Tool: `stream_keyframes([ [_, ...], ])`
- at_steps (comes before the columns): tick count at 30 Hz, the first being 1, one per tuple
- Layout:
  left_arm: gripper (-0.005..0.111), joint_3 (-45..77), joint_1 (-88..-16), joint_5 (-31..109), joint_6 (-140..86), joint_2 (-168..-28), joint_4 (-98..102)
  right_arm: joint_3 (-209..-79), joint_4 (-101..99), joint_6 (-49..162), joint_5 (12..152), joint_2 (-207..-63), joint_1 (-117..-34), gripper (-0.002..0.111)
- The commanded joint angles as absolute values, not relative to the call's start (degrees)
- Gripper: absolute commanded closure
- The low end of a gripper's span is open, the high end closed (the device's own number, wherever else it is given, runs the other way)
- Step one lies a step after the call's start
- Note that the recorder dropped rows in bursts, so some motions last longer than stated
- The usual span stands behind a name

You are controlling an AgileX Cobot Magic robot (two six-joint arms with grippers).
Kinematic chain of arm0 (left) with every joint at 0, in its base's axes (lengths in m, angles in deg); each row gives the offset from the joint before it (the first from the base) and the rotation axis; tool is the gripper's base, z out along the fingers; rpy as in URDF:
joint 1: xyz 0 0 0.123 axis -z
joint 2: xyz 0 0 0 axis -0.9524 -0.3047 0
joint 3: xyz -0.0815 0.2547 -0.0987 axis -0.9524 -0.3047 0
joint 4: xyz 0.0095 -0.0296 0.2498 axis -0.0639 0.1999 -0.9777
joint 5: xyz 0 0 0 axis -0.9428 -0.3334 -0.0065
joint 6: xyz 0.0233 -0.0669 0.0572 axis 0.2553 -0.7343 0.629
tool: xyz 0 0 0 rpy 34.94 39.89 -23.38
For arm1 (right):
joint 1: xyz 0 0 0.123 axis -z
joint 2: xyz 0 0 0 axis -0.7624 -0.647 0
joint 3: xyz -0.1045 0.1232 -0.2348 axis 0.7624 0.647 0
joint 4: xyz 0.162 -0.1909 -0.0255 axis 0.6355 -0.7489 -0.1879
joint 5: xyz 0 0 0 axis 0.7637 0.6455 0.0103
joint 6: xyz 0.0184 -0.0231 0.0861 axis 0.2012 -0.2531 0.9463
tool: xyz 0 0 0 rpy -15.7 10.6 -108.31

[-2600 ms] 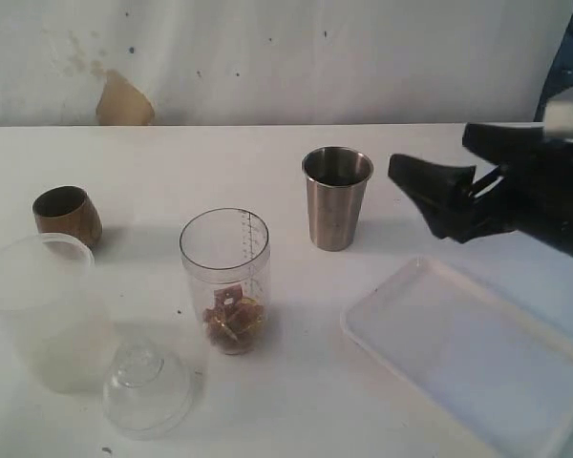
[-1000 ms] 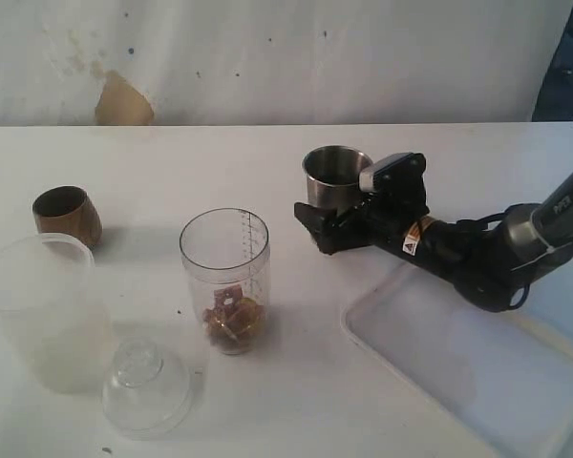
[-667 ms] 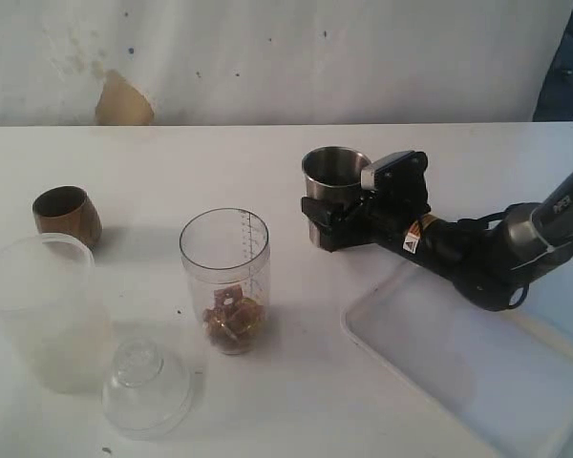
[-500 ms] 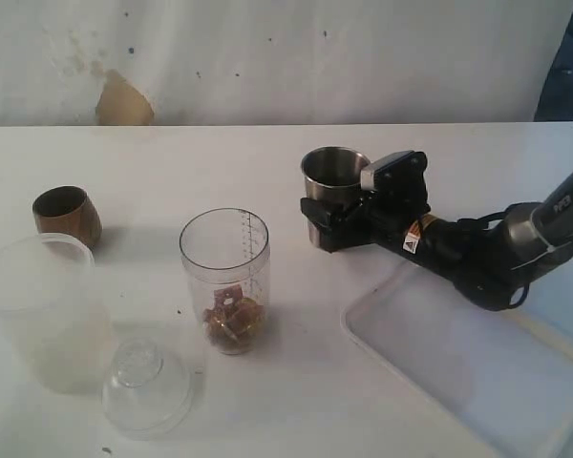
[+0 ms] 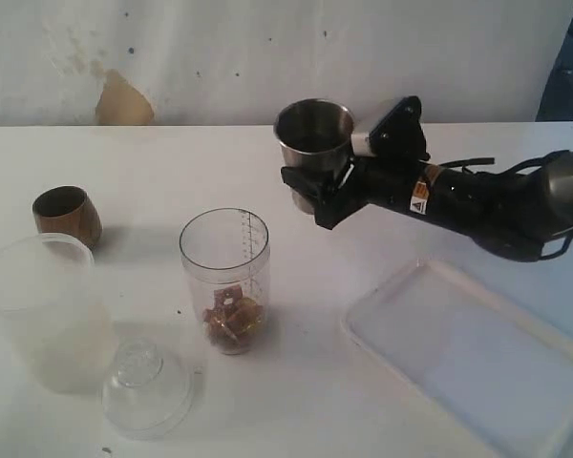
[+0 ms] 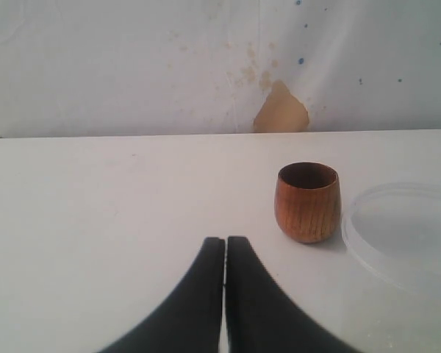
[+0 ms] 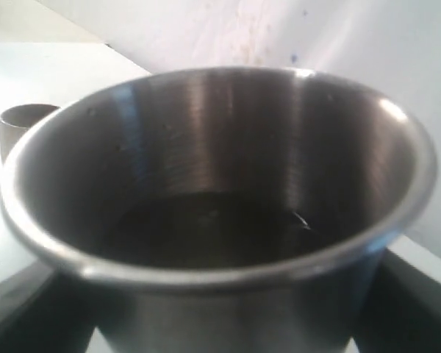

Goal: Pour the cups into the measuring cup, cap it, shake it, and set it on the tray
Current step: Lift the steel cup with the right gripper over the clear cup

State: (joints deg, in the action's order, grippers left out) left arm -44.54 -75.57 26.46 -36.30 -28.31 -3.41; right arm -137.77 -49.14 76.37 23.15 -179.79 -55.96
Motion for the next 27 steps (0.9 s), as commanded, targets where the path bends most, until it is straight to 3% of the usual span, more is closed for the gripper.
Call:
stream_keyframes([
  [1, 0.106, -44.8, -75.6, 27.3, -36.5, -28.0, -2.9, -137.8, -52.9, 77.0, 19.2, -175.3, -55.9, 0.108],
  [27, 0.106, -44.8, -75.6, 27.3, -36.5, -28.0, -2.9, -139.3, -52.9, 60.0, 23.5, -173.8, -61.3, 0.108],
])
